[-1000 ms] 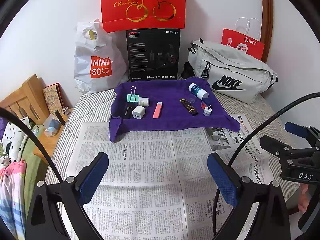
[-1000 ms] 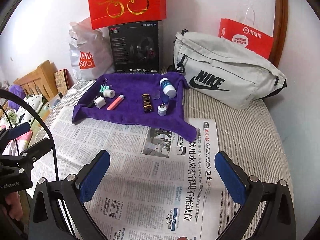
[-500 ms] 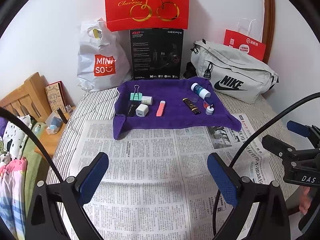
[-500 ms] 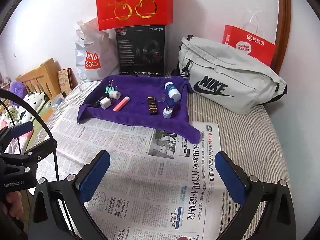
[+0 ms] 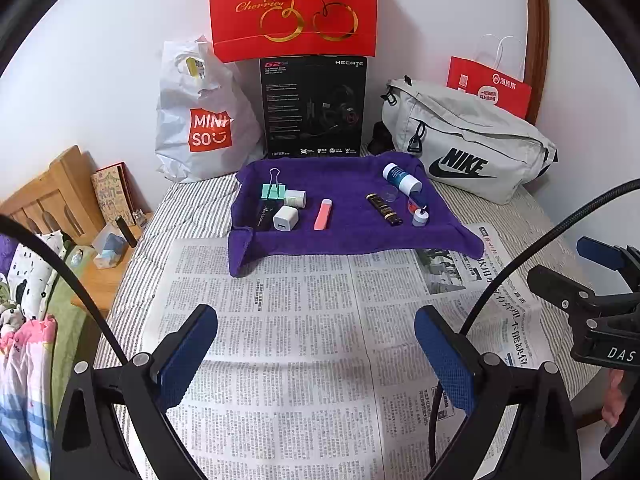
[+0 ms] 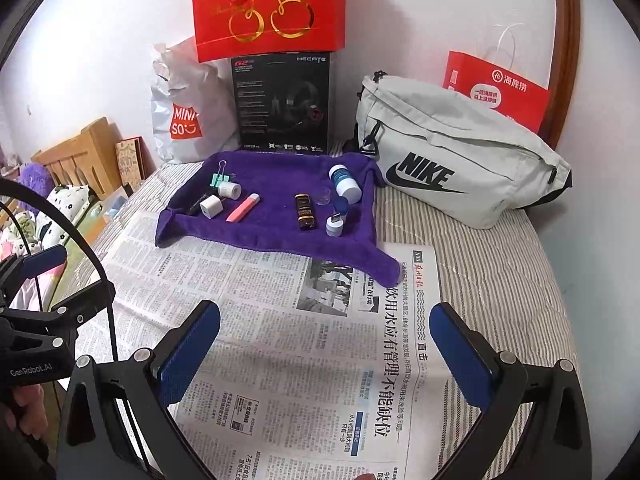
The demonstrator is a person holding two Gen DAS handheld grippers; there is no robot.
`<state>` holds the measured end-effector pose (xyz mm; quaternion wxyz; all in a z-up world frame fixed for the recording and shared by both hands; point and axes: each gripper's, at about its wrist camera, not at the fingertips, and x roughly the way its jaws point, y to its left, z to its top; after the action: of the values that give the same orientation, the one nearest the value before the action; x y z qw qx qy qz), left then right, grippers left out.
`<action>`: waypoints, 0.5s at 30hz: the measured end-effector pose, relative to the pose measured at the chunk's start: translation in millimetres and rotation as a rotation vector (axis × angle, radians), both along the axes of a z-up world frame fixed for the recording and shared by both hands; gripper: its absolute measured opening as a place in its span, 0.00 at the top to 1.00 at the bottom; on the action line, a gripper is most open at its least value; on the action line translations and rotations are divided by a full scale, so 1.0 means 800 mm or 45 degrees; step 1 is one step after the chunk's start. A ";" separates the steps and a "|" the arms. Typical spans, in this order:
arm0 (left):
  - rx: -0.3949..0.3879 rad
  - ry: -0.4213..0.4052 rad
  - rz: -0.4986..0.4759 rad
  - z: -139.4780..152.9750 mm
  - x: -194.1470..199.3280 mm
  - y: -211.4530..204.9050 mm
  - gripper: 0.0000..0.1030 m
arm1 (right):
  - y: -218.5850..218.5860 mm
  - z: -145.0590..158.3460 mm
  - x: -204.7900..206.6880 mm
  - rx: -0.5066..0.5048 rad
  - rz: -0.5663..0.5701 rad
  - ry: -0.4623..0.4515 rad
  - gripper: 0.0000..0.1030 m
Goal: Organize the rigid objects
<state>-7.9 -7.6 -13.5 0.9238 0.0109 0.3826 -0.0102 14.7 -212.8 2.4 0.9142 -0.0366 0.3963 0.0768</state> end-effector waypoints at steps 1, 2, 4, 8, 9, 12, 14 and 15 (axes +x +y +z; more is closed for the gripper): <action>-0.001 0.000 -0.002 0.000 0.000 0.000 0.03 | 0.000 0.000 0.000 0.000 -0.001 0.001 0.00; -0.001 0.001 -0.003 0.000 0.000 -0.001 0.03 | 0.000 0.000 0.000 0.000 0.000 0.000 0.00; 0.002 0.002 -0.008 0.000 0.000 -0.001 0.03 | 0.000 0.000 0.000 -0.001 -0.001 -0.001 0.00; 0.008 0.005 -0.012 -0.001 0.000 -0.002 0.03 | -0.002 0.001 0.000 0.002 -0.008 -0.002 0.00; 0.007 0.005 -0.011 -0.001 0.000 -0.003 0.03 | -0.002 0.001 0.000 0.002 -0.010 -0.003 0.00; 0.007 0.005 -0.008 -0.001 0.000 -0.003 0.03 | -0.003 0.001 0.000 0.002 -0.010 -0.003 0.00; 0.007 0.004 -0.010 -0.001 0.000 -0.002 0.03 | -0.003 0.001 0.000 0.003 -0.009 -0.002 0.00; 0.007 0.004 -0.011 -0.001 0.000 -0.002 0.03 | -0.004 0.001 0.000 0.003 -0.008 -0.003 0.00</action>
<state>-7.8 -9.5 -14.0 0.9232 0.0151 0.3839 -0.0131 14.4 -215.7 3.6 0.9149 -0.0344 0.3954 0.0742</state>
